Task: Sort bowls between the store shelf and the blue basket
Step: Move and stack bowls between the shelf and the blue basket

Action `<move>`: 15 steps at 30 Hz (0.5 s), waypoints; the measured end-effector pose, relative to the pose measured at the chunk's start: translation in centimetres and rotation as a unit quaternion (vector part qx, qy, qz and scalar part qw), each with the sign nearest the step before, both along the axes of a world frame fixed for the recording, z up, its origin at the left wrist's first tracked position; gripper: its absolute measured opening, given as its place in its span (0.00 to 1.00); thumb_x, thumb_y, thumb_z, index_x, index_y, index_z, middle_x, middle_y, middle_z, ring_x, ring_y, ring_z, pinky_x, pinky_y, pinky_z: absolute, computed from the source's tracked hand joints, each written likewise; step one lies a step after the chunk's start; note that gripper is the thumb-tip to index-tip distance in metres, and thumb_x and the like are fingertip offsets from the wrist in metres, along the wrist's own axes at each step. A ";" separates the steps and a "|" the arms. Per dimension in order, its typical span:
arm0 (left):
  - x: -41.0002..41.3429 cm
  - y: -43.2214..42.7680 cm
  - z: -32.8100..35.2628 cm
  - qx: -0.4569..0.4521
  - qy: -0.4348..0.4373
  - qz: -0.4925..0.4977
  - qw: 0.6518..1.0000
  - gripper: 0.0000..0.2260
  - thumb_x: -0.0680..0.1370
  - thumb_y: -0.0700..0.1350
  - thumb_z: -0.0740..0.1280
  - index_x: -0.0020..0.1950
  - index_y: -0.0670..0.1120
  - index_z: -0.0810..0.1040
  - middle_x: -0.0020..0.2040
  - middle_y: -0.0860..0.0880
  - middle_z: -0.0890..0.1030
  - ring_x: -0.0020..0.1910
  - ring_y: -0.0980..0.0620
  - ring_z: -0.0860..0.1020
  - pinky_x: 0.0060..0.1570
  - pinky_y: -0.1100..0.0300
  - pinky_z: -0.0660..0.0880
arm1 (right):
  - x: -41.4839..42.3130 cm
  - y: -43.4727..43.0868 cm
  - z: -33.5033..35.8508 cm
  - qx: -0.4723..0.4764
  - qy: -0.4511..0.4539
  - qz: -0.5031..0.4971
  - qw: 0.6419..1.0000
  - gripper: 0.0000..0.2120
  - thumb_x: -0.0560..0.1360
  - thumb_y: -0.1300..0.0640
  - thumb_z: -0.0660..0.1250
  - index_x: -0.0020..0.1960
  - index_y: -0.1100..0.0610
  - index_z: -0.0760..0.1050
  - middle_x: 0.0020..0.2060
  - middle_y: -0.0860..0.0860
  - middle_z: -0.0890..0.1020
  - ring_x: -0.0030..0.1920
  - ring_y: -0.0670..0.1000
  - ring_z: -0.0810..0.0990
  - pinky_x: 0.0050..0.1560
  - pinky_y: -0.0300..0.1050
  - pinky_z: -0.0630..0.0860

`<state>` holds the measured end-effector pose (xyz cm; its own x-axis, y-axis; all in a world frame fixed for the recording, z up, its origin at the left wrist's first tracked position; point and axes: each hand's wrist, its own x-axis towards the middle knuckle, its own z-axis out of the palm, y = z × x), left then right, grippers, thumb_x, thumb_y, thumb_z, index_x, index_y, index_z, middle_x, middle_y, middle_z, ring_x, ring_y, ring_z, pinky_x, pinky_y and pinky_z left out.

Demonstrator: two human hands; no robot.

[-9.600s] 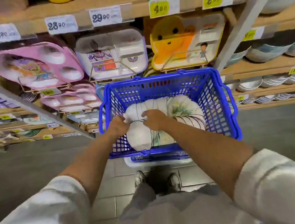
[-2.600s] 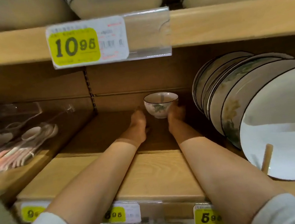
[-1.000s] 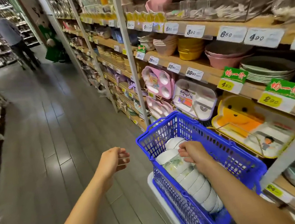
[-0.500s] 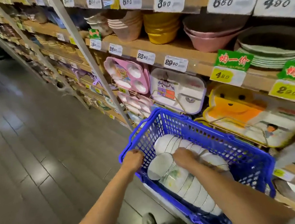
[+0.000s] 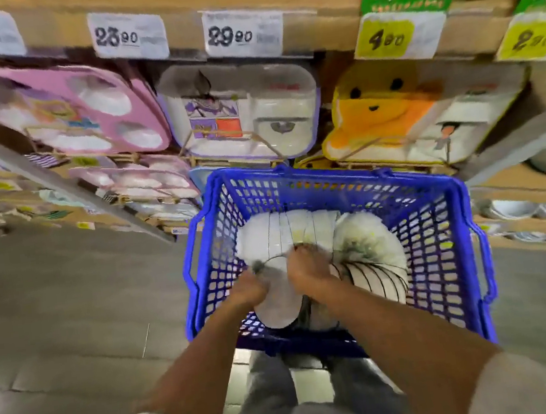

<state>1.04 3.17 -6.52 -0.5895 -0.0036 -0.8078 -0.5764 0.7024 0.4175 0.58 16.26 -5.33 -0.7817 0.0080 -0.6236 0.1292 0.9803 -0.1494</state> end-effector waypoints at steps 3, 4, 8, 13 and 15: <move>-0.3 -0.6 -2.1 0.029 -0.024 -0.016 0.999 0.20 0.75 0.34 0.64 0.67 0.37 0.71 0.61 0.36 0.77 0.59 0.38 0.77 0.57 0.48 0.76 | -0.2 -0.6 -0.8 0.008 0.018 -0.017 1.000 0.19 0.77 0.63 0.59 0.67 0.64 0.69 0.64 0.61 0.75 0.66 0.62 0.71 0.65 0.55 0.68; -0.3 -0.8 -2.7 0.019 -0.030 -0.028 0.999 0.20 0.74 0.34 0.64 0.66 0.36 0.72 0.61 0.36 0.77 0.59 0.38 0.77 0.57 0.48 0.76 | -0.1 -0.6 -0.9 0.012 0.023 -0.023 0.999 0.19 0.77 0.63 0.59 0.67 0.63 0.70 0.64 0.61 0.75 0.65 0.62 0.72 0.64 0.55 0.69; 0.0 -1.8 -4.7 0.010 -0.041 -0.032 0.999 0.18 0.74 0.33 0.61 0.64 0.34 0.73 0.61 0.34 0.77 0.59 0.36 0.76 0.57 0.42 0.76 | 0.3 -0.8 -1.2 0.027 0.035 -0.037 0.998 0.16 0.77 0.63 0.61 0.65 0.59 0.72 0.64 0.58 0.75 0.65 0.59 0.72 0.61 0.55 0.69; 0.3 -2.6 -5.8 0.026 -0.044 -0.024 0.998 0.18 0.74 0.30 0.58 0.63 0.36 0.73 0.59 0.34 0.77 0.57 0.35 0.76 0.52 0.38 0.78 | 0.3 -0.9 -1.3 0.046 0.051 -0.035 0.997 0.15 0.78 0.62 0.59 0.64 0.60 0.73 0.63 0.58 0.74 0.65 0.58 0.71 0.61 0.54 0.69; 0.2 -2.6 -5.5 0.030 -0.022 -0.025 0.999 0.18 0.74 0.30 0.57 0.62 0.38 0.75 0.57 0.35 0.78 0.55 0.36 0.77 0.52 0.39 0.78 | 0.1 -1.0 -1.2 0.055 0.061 -0.029 0.996 0.15 0.78 0.62 0.59 0.63 0.60 0.74 0.62 0.58 0.75 0.65 0.58 0.71 0.61 0.53 0.69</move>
